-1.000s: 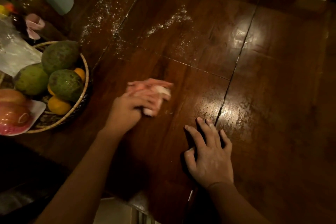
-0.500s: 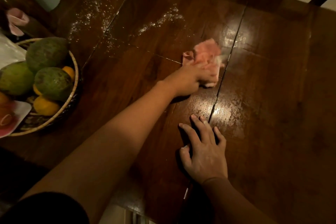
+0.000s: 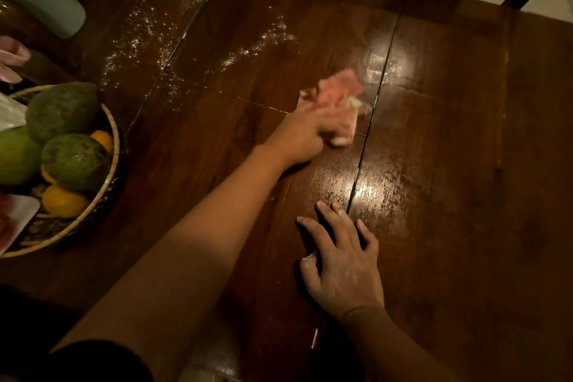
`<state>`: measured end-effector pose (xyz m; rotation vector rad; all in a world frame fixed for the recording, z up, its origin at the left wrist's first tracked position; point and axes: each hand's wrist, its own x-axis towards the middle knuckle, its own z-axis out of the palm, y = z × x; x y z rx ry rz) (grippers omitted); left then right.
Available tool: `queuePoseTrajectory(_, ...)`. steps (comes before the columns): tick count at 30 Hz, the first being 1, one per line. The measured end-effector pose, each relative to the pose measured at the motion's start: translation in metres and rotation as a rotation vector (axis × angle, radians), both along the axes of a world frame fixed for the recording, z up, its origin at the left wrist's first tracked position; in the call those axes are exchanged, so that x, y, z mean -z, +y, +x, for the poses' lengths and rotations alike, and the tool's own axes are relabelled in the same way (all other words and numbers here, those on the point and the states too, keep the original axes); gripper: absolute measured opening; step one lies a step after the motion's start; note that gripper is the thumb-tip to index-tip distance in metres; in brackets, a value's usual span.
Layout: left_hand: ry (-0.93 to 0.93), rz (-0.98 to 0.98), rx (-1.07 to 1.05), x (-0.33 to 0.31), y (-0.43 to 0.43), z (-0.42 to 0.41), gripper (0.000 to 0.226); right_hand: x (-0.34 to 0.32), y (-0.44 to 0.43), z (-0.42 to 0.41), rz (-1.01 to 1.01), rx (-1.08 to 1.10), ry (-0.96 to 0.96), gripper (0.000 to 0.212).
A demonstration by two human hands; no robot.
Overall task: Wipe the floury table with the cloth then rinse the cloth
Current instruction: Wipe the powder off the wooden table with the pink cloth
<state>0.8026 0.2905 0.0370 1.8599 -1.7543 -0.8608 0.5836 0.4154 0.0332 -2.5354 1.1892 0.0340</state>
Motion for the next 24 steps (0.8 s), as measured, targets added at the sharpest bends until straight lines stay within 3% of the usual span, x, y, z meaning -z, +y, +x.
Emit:
queuePoseTrajectory(2,0.035,-0.044,-0.106,-0.004,0.04,0.003,0.051,0.0,-0.001,0.0,-0.009,0.0,-0.007,0.057)
queuePoseTrajectory(4,0.037,-0.07,-0.387,-0.001,0.082,0.016,0.042,0.001,-0.002,0.0,-0.012,0.004,-0.019,0.056)
queuePoseTrajectory(6,-0.018,-0.055,-0.671,0.002,0.126,0.017,0.044,0.001,-0.001,-0.001,-0.012,0.009,-0.029,0.056)
queuePoseTrajectory(8,-0.107,0.014,-0.797,0.004,0.16,-0.01,0.044,0.002,-0.001,0.0,-0.015,0.017,-0.031,0.055)
queuePoseTrajectory(10,-0.185,0.004,-0.631,0.008,0.187,-0.048,0.051,0.003,-0.001,0.001,-0.02,0.024,-0.038,0.055)
queuePoseTrajectory(13,-0.144,-0.16,-0.147,0.007,0.215,-0.062,0.061,0.003,-0.001,0.004,-0.033,0.039,-0.059,0.052)
queuePoseTrajectory(14,-0.099,-0.164,-0.128,0.004,0.217,-0.049,0.062,0.002,-0.001,0.004,-0.034,0.044,-0.067,0.053)
queuePoseTrajectory(19,-0.077,0.004,-0.85,-0.006,0.17,0.02,0.042,0.001,-0.001,0.003,-0.008,0.05,-0.063,0.056)
queuePoseTrajectory(21,-0.109,-0.054,-0.891,-0.002,0.142,0.026,0.041,0.002,0.0,0.003,-0.003,0.054,-0.063,0.058)
queuePoseTrajectory(24,-0.193,-0.064,-0.748,0.005,0.115,0.014,0.049,0.003,0.0,0.005,0.003,0.044,-0.05,0.064)
